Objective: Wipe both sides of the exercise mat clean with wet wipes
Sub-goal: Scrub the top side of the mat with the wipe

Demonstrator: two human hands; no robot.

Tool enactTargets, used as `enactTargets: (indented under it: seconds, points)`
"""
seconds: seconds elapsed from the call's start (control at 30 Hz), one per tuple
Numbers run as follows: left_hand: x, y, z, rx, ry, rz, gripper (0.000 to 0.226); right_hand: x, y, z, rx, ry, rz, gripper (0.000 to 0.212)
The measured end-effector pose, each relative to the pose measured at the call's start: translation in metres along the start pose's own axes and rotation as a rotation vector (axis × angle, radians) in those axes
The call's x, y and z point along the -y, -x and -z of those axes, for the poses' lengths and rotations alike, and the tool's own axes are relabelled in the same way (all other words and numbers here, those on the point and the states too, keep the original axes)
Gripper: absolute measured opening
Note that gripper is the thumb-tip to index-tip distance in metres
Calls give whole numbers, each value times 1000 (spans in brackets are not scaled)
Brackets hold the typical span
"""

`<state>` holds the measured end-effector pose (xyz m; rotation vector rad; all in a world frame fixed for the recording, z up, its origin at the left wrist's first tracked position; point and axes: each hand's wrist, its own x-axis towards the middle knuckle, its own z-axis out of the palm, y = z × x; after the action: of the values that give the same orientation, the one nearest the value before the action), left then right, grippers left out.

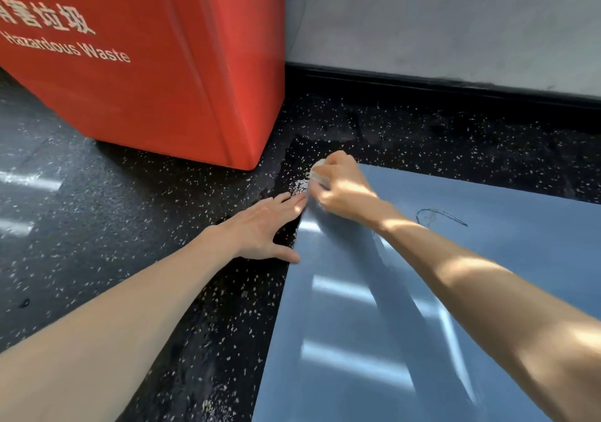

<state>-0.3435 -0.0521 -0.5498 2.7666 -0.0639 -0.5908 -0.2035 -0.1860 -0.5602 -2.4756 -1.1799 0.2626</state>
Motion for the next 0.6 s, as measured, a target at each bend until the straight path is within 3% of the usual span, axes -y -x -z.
enactTargets:
  seconds: [0.07, 0.13, 0.33, 0.47, 0.6]
  points:
    - [5, -1, -4, 8, 71, 1, 108, -9, 4, -4, 43, 33, 40, 28]
    - [9, -2, -8, 11, 101, 6, 108, -15, 0, 0, 73, 34, 64, 17]
    - [12, -5, -9, 14, 160, 11, 109, -2, -20, 6, -86, 31, -120, 22]
    - [16, -6, -14, -5, 210, 8, 107, 0, 9, 3, 12, 17, 71, 23]
    - [17, -8, -14, -12, 227, 7, 109, -3, -29, 5, -51, 97, -121, 26]
